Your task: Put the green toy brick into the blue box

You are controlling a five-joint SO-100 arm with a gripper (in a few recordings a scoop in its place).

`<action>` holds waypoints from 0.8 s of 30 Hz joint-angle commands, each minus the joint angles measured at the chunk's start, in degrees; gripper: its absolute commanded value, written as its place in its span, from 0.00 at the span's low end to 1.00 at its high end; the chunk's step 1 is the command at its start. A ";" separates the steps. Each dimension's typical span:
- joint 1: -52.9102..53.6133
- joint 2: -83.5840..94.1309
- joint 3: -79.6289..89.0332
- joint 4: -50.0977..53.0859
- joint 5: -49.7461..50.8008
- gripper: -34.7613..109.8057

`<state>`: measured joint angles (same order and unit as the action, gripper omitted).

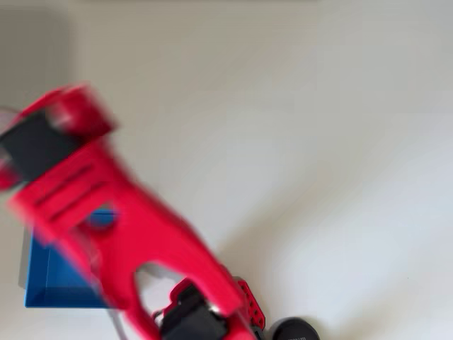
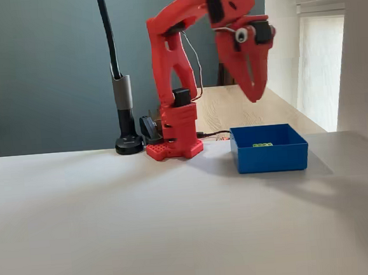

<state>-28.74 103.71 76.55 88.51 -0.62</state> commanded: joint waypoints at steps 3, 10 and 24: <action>16.88 4.13 9.32 -10.99 -3.52 0.24; 27.69 4.39 21.53 -19.95 -3.69 0.24; 29.09 22.68 43.59 -31.29 -5.19 0.24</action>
<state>-0.09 113.73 111.27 60.91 -4.13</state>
